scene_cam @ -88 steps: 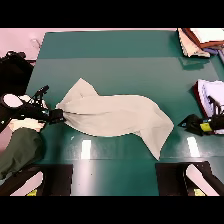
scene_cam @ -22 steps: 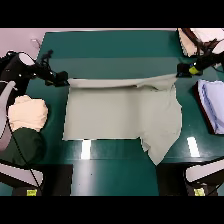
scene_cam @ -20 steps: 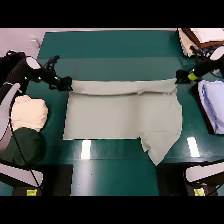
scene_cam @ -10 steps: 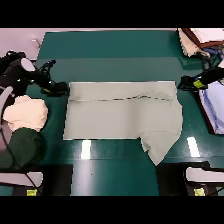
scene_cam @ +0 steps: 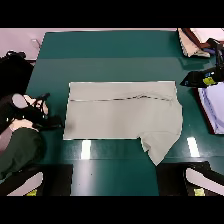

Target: Fold the shirts.

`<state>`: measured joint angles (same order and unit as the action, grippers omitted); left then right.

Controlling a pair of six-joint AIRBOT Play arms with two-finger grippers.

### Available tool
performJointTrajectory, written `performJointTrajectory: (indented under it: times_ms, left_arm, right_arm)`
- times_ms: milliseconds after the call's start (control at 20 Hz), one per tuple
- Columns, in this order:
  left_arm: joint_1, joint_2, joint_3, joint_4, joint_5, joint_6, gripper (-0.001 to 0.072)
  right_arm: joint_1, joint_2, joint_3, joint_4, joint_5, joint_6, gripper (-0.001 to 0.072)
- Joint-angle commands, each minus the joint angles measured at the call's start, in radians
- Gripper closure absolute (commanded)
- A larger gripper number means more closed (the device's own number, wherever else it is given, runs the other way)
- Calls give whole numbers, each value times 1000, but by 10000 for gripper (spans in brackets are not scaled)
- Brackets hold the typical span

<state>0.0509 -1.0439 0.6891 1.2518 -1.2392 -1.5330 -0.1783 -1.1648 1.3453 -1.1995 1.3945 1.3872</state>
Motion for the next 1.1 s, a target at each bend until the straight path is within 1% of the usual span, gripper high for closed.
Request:
performJointTrajectory:
  times_ms: [0,250,500,550,600,650,750,800,850,900,950,1000,1050]
  left_arm:
    - [2,39,-114,-116,85,-3,167]
    - [-5,38,-146,-142,113,-3,167]
    - [-86,39,-158,-148,130,-4,169]
    - [-89,39,-156,-159,128,-3,312]
    - [-89,39,-148,-160,129,-3,634]
    - [-89,39,-135,-157,127,-1,684]
    - [-89,40,-87,-158,116,8,684]
    - [-89,40,-63,-158,106,11,684]
    - [-89,40,-39,-160,102,18,684]
    - [-89,40,-19,-161,102,21,684]
    - [-89,40,-3,-161,102,22,684]
    - [-89,39,10,-161,105,22,684]
    - [-89,39,16,-164,110,22,684]
  right_arm:
    - [47,29,0,4,5,0,339]
    - [54,29,0,3,47,0,339]
    - [54,29,-1,-9,98,0,339]
    - [44,29,-1,-10,117,0,339]
    - [23,29,-1,-10,141,0,339]
    - [-8,29,-5,-10,163,0,339]
    - [-99,55,-82,-8,190,0,339]
    - [-158,79,-161,-8,192,0,339]
    - [-215,107,-252,-8,188,0,292]
    - [-274,134,-354,-8,177,0,196]
    - [-335,154,-464,-5,167,0,176]
    - [-384,164,-566,-4,148,0,180]
    - [-414,169,-651,-4,128,0,200]
